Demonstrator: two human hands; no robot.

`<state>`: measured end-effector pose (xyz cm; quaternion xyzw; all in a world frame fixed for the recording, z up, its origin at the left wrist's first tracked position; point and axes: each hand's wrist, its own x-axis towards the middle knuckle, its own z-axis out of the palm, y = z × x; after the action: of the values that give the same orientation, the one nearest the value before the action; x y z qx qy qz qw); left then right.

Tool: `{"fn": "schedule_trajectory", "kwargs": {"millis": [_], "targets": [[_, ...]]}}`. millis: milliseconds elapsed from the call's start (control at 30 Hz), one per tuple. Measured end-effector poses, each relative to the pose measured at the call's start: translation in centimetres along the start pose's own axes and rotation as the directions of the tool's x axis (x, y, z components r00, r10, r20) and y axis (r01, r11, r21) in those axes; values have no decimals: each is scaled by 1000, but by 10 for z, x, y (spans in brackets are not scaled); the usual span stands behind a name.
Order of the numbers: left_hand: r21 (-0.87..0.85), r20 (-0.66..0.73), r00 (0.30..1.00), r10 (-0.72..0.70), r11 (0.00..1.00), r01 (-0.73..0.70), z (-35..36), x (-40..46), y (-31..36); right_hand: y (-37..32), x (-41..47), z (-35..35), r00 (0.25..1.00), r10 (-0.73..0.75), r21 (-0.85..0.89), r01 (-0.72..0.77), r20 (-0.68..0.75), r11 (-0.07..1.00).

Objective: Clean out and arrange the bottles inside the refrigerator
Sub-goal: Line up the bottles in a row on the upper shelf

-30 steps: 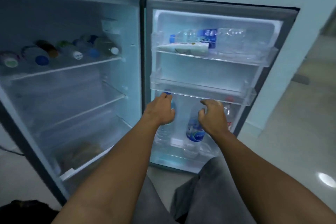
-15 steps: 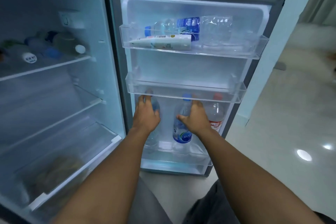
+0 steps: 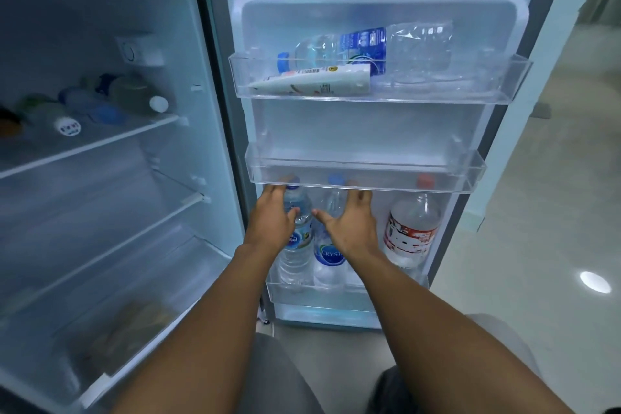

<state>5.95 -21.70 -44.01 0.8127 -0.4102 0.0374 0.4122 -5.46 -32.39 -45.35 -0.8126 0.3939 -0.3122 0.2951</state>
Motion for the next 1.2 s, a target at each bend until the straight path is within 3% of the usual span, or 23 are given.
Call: {"fn": "schedule_trajectory", "kwargs": {"millis": [233,467,600,700,800,867,1000,1067,1200], "targets": [[85,73,997,-23,996,17,-7,-1,-4,-8,1,4,998,41,-41,-40,47,998],[423,215,975,-65,906,-33,-20,-10,10,-10,-2,-15,979,63,-135,-37,194,990],[517,156,987,-32,854,-54,-37,-17,28,-12,-4,-45,987,3,-149,21,159,989],[524,33,997,73,848,-79,-50,-19,55,-14,-5,-73,984,-37,-235,78,176,969],[472,-21,981,194,867,-161,-57,-21,83,-14,-12,-100,990,-83,-210,106,113,972],[463,-21,964,265,857,-226,-55,-20,97,-14,-16,-118,983,-178,-158,169,-46,973],[498,107,955,277,816,-293,-47,-18,120,-18,-13,-149,877,-373,-214,319,-303,923],[511,190,953,234,805,-300,-37,-20,126,-13,-8,-158,891,-366,-278,292,-268,915],[463,200,965,168,852,-244,-22,-27,134,5,-5,-167,937,-337,-355,287,-87,890]]}}
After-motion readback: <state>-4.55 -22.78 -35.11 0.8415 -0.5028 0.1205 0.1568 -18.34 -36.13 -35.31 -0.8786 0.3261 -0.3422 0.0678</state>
